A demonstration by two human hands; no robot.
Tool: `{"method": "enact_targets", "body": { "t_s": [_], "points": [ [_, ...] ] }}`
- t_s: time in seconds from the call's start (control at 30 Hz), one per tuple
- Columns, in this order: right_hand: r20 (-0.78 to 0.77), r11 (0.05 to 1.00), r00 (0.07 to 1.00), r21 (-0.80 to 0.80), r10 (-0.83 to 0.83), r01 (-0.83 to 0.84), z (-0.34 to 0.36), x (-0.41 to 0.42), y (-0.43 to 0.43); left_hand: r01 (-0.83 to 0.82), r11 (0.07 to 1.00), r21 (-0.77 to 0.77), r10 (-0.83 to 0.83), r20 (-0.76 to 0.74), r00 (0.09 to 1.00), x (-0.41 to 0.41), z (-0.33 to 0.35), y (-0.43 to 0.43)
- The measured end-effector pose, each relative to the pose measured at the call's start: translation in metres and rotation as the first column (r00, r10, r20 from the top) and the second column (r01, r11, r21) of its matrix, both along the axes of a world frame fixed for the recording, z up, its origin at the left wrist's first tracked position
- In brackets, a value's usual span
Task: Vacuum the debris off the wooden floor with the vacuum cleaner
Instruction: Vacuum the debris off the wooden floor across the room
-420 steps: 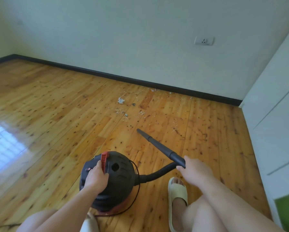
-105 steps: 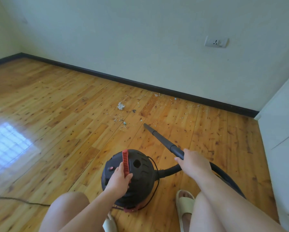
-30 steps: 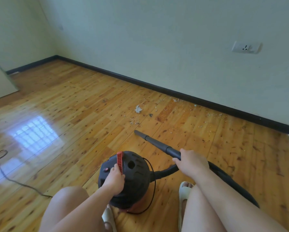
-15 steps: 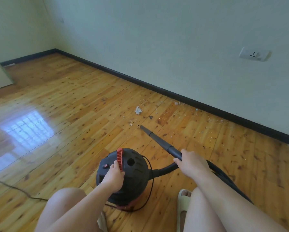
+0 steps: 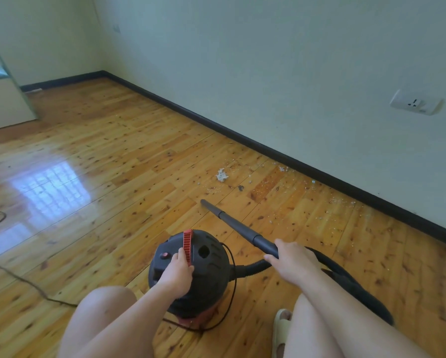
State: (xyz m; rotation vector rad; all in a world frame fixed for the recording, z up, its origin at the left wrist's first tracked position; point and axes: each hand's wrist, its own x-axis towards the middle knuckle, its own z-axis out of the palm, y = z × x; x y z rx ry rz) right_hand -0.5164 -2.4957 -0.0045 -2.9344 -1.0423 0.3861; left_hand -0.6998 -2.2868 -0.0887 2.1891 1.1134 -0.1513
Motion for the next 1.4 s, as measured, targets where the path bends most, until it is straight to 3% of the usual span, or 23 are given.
{"method": "enact_targets", "body": {
  "t_s": [0.27,0.8,1.1,1.4],
  "points": [
    [0.004,0.999,0.999,0.021,0.04,-0.04,-0.005,0.01,0.011,-0.029,0.999,0.013,0.029,0.001,1.0,0.006,-0.002,0.003],
    [0.043,0.996,0.996,0.039,-0.076,0.075,-0.021,0.021,0.033,-0.034,0.999,0.023,0.035,-0.015,0.999,0.016,-0.002,0.012],
    [0.003,0.983,0.983,0.012,-0.183,0.183,-0.024,0.038,0.019,-0.022,1.0,0.022,0.023,-0.031,0.999,0.016,0.001,0.012],
    [-0.027,0.981,0.981,0.013,-0.191,0.191,-0.028,0.038,0.027,-0.019,1.0,0.009,0.02,-0.036,0.999,0.018,0.002,0.016]
  ]
}}
